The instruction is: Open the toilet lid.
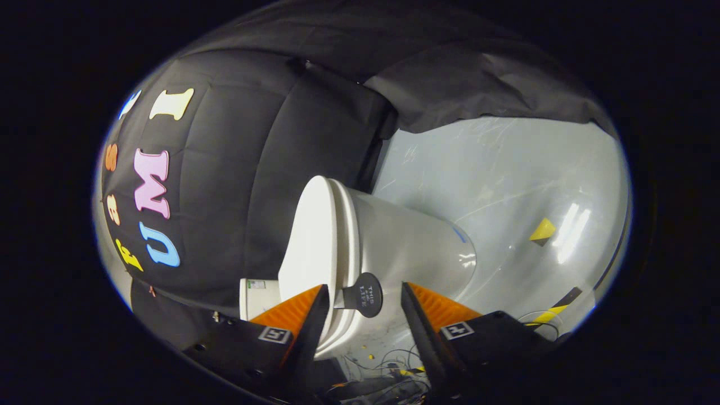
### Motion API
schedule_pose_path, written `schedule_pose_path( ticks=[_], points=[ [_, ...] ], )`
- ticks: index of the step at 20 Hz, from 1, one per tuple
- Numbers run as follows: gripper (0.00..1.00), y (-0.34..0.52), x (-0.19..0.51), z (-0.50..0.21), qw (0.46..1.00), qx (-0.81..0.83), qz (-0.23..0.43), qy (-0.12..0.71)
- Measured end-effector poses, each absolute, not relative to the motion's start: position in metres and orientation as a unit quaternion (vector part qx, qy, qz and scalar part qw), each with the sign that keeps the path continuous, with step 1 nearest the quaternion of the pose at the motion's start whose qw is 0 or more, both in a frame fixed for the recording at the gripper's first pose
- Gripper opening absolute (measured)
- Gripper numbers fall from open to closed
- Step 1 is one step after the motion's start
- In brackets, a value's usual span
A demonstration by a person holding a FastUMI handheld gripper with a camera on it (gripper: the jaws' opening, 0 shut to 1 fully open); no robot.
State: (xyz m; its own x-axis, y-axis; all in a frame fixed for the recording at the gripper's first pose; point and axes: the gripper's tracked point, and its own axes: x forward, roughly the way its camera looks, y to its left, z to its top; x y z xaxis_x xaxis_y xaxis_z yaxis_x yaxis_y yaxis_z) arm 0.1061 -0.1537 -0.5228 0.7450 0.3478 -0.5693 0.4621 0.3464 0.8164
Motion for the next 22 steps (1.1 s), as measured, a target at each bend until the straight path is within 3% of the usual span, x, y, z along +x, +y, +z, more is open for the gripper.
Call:
schedule_pose_path(
  ticks=[4, 14, 22],
  points=[
    [0.11, -0.156, 0.1, -0.531, 0.706, 0.609, -0.047, 0.36],
    [0.06, -0.147, 0.11, -0.514, 0.756, 0.543, -0.049, 0.362],
    [0.07, -0.126, 0.122, -0.437, 0.817, 0.445, -0.054, 0.363]
  ],
)
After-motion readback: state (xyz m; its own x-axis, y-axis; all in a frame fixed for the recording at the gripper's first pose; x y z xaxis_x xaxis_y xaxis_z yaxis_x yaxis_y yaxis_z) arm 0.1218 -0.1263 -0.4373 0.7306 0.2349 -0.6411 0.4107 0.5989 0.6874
